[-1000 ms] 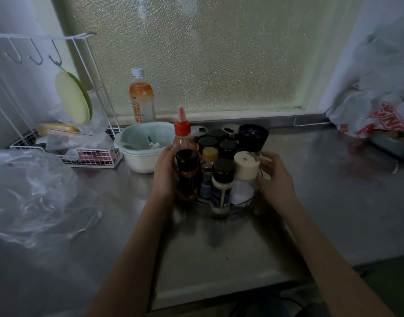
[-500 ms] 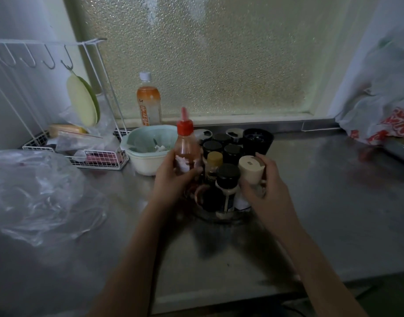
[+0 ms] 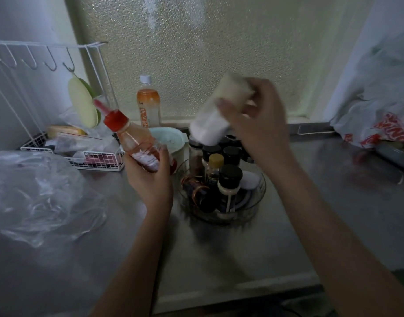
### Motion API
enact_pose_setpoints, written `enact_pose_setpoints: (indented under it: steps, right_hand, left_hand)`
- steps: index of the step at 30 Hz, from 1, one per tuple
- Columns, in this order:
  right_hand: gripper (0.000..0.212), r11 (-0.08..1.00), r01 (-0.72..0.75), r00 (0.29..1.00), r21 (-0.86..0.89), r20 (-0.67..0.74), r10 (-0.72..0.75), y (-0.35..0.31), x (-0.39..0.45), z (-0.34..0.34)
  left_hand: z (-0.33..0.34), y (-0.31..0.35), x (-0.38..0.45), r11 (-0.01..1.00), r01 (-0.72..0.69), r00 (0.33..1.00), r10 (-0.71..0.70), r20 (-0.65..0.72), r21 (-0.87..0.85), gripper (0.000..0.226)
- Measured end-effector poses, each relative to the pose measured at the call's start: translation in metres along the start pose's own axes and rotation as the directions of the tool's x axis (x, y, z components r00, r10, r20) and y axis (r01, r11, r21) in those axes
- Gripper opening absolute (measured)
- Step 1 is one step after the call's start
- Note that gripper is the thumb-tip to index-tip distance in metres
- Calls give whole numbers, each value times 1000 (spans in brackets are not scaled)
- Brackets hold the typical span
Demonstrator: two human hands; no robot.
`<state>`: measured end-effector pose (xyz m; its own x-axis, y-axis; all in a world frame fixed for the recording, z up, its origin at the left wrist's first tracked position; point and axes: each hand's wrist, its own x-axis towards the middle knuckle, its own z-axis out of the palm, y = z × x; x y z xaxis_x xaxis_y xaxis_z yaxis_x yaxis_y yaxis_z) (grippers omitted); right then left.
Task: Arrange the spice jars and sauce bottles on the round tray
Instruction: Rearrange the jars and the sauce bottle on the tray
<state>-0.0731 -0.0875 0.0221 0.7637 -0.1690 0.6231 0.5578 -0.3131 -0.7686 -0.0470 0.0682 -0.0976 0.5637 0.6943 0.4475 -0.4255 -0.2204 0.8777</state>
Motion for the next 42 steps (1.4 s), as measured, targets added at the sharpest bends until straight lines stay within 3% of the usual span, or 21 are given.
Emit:
enact_pose_setpoints:
  steps: [3, 8, 14, 18, 23, 30, 33, 37, 42]
  right_hand:
    - [47, 990, -36, 975, -137, 213, 64, 10, 6, 40]
    - [54, 899, 54, 913, -435, 386, 132, 38, 13, 63]
    - [57, 773, 125, 876, -622, 435, 209, 46, 24, 69]
    - [50, 769, 220, 859, -601, 493, 140, 40, 27, 74]
    - [57, 753, 260, 798, -605, 574, 185, 31, 37, 72]
    - [60, 779, 218, 810, -588, 554, 191, 32, 36, 58]
    - [58, 781, 211, 818, -588, 544, 188, 33, 36, 57]
    - [53, 823, 165, 871, -543, 471, 137, 31, 31, 54]
    - [52, 899, -29, 916, -437, 347, 199, 30, 38, 51]
  left_hand:
    - [-2, 0, 0, 999, -29, 999, 29, -31, 14, 37]
    - [-3, -7, 5, 998, -6, 998, 11, -68, 64, 47]
    - [2, -1, 0, 997, -26, 1000, 25, 10, 74, 31]
    - [6, -8, 1, 999, -29, 993, 24, 120, 39, 35]
    - [9, -16, -3, 999, 6, 968, -18, 251, 47, 36]
    - [7, -17, 1, 980, 194, 939, -174, 298, -40, 48]
    - [4, -18, 4, 965, 237, 930, -191, 315, -112, 35]
    - [2, -7, 10, 889, 382, 852, -233, 469, -253, 29]
    - [-11, 4, 24, 695, 613, 629, -141, 764, -377, 34]
